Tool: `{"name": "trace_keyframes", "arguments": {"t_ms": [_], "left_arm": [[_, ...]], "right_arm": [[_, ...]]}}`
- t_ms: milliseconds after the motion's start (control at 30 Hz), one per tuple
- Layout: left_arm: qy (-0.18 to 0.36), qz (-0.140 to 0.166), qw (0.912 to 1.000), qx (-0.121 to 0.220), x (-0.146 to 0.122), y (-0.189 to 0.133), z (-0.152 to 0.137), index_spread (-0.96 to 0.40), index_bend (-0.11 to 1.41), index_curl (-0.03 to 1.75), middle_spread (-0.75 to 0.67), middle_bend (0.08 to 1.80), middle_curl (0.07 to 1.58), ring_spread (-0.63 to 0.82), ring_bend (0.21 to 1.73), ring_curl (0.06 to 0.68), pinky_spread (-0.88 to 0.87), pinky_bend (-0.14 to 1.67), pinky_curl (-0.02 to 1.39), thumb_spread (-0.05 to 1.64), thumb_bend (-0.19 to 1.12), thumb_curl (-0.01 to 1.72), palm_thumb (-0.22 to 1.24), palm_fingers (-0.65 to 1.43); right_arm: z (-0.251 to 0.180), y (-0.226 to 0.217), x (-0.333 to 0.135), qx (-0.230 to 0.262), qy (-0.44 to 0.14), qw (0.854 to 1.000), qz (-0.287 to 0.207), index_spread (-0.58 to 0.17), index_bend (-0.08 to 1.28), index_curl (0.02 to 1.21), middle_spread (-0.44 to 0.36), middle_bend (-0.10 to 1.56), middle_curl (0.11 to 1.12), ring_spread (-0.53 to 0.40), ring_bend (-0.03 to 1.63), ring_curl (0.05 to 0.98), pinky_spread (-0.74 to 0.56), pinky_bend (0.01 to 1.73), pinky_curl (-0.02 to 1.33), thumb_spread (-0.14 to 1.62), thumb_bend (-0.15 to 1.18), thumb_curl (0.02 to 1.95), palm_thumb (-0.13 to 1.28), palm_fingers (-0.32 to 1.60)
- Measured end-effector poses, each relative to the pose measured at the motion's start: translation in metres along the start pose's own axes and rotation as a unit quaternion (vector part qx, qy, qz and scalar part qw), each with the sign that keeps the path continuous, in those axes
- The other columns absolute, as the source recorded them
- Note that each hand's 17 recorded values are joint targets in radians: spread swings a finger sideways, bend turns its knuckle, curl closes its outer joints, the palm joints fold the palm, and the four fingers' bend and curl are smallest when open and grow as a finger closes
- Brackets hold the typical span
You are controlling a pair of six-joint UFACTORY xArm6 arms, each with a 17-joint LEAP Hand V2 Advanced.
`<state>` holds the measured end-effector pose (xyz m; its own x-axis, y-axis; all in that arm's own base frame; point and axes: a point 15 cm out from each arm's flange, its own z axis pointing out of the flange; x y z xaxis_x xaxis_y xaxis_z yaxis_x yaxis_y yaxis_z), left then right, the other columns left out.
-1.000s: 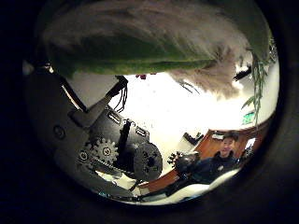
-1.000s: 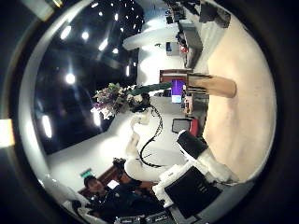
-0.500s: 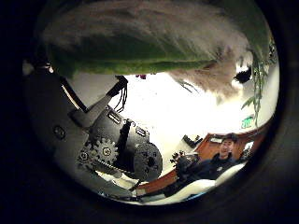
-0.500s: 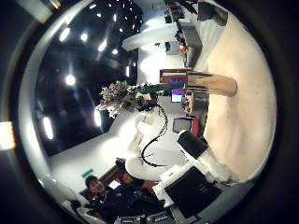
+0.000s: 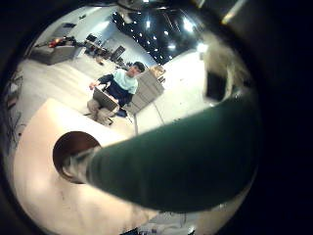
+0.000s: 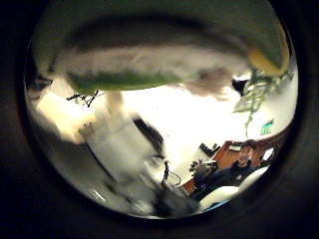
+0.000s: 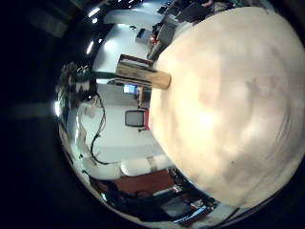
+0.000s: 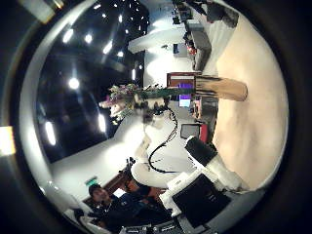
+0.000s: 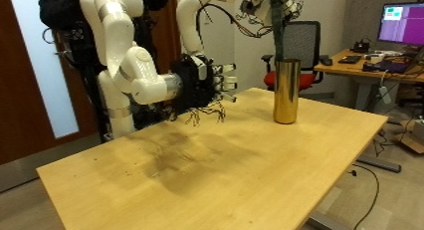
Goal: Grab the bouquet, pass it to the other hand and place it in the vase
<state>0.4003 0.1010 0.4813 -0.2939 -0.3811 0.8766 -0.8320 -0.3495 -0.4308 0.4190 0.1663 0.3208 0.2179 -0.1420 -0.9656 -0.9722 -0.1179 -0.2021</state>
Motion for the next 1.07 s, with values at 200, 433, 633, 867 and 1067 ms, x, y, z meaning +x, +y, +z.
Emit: {"name": "trace_keyframes", "arguments": {"t_ms": [200,433,633,867,1067], "left_arm": [[-0.031,-0.047,0.9983,0.017,-0.044,0.014,-0.041,0.09,0.03,0.55,0.52,0.15,0.43,0.54,0.6,0.222,0.56,0.28,0.46,0.74,-0.05,0.4,0.21,-0.27],[-0.055,-0.068,0.9961,0.013,-0.057,0.022,-0.06,0.13,0.09,0.25,0.56,0.15,0.28,0.62,0.49,0.19,0.63,0.24,0.38,0.72,-0.04,0.36,0.19,-0.19],[-0.061,-0.051,0.9966,0.021,-0.027,0.037,-0.08,0.13,0.11,0.17,0.56,0.16,0.23,0.62,0.45,0.186,0.63,0.23,0.35,0.72,-0.04,0.35,0.2,-0.16],[-0.084,-0.036,0.9957,0.02,0.004,0.075,-0.064,0.12,0.12,0.14,0.55,0.16,0.19,0.63,0.42,0.188,0.63,0.23,0.33,0.73,-0.04,0.34,0.2,-0.14],[-0.095,-0.013,0.9953,0.014,0.031,0.099,-0.075,0.1,0.12,0.14,0.54,0.17,0.18,0.63,0.4,0.194,0.62,0.22,0.33,0.73,-0.04,0.34,0.19,-0.13]], "right_arm": [[0.0,0.001,-0.002,0.0,-0.002,1.0,-0.003,-0.302,0.18,0.3,0.074,0.18,0.28,0.174,0.25,0.264,0.3,0.28,0.32,0.97,-0.02,0.45,0.79,0.02],[0.002,0.0,-0.003,-0.004,-0.003,1.0,-0.003,-0.295,0.19,0.31,0.074,0.17,0.27,0.174,0.23,0.263,0.3,0.27,0.32,0.97,-0.03,0.45,0.79,0.04],[0.0,0.0,-0.005,-0.002,-0.003,1.0,-0.009,-0.284,0.18,0.32,0.08,0.17,0.27,0.174,0.23,0.264,0.3,0.26,0.33,0.96,-0.02,0.46,0.83,0.04],[-0.006,-0.003,-0.003,0.003,-0.015,1.0,-0.009,-0.28,0.17,0.31,0.082,0.18,0.27,0.174,0.24,0.271,0.3,0.28,0.33,0.94,-0.03,0.47,0.84,0.03],[-0.021,-0.019,-0.006,0.02,-0.018,0.999,-0.017,-0.28,0.17,0.31,0.083,0.18,0.27,0.173,0.24,0.274,0.3,0.28,0.33,0.93,-0.02,0.49,0.88,0.03]]}}
